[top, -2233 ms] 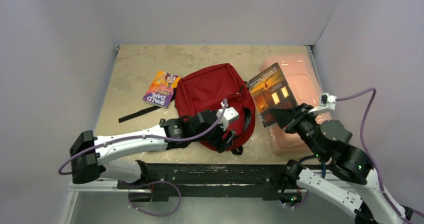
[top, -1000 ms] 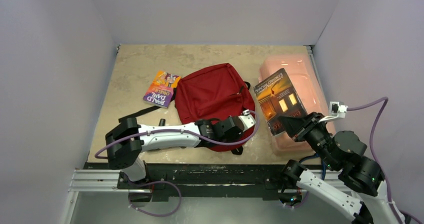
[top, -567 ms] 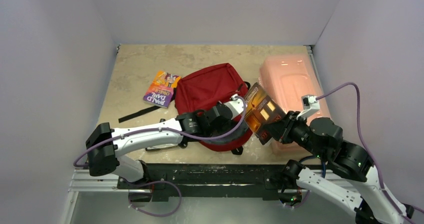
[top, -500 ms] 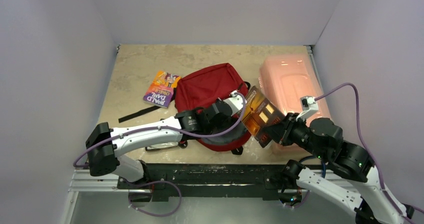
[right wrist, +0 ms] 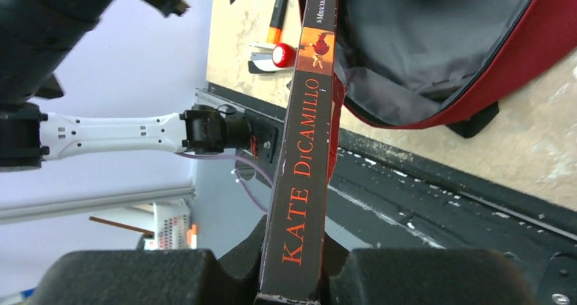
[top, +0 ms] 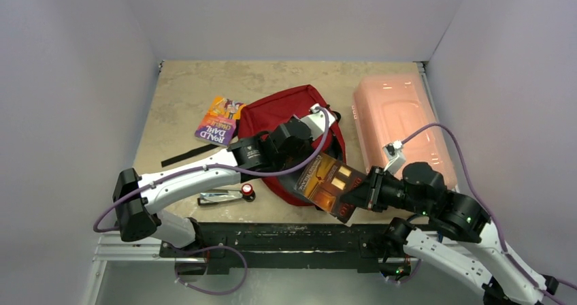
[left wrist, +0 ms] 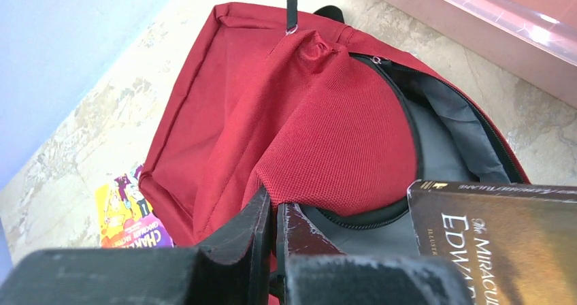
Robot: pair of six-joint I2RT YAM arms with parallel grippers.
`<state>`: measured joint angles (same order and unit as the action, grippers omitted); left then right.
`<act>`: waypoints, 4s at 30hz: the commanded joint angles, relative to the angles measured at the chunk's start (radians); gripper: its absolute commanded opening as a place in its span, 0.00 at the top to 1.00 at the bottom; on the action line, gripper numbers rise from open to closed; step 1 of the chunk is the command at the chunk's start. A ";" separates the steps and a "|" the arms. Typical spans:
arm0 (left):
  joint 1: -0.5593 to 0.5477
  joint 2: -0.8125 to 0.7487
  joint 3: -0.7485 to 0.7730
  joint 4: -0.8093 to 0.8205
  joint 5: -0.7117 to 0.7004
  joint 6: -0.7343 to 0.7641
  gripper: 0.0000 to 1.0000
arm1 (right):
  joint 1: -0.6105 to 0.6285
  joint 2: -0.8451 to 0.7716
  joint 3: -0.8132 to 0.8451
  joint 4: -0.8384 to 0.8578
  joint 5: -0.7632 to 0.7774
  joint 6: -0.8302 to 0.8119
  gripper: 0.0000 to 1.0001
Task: Pack the student bag
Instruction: Place the book in the student bag.
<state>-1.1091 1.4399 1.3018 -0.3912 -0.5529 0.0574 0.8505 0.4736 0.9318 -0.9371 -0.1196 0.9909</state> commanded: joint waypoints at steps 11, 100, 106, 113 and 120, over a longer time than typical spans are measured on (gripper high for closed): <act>-0.009 -0.194 -0.116 0.217 0.087 0.161 1.00 | 0.002 0.067 -0.255 0.543 0.125 0.438 1.00; -0.038 -0.232 -0.171 0.233 0.174 0.226 1.00 | -0.082 1.188 -0.235 1.680 0.510 0.440 0.74; -0.037 -0.231 -0.175 0.240 0.162 0.232 1.00 | -0.085 1.058 -0.264 1.485 0.482 0.330 0.57; -0.037 -0.217 -0.178 0.245 0.139 0.243 1.00 | -0.081 0.869 -0.324 1.224 0.404 0.189 0.27; -0.039 -0.199 -0.185 0.253 0.110 0.257 1.00 | -0.035 0.671 -0.358 1.055 0.285 -0.003 0.25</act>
<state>-1.1404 1.2358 1.1145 -0.2245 -0.4149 0.2825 0.7818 1.2701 0.5888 0.2291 0.2234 1.1473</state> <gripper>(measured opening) 0.020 0.746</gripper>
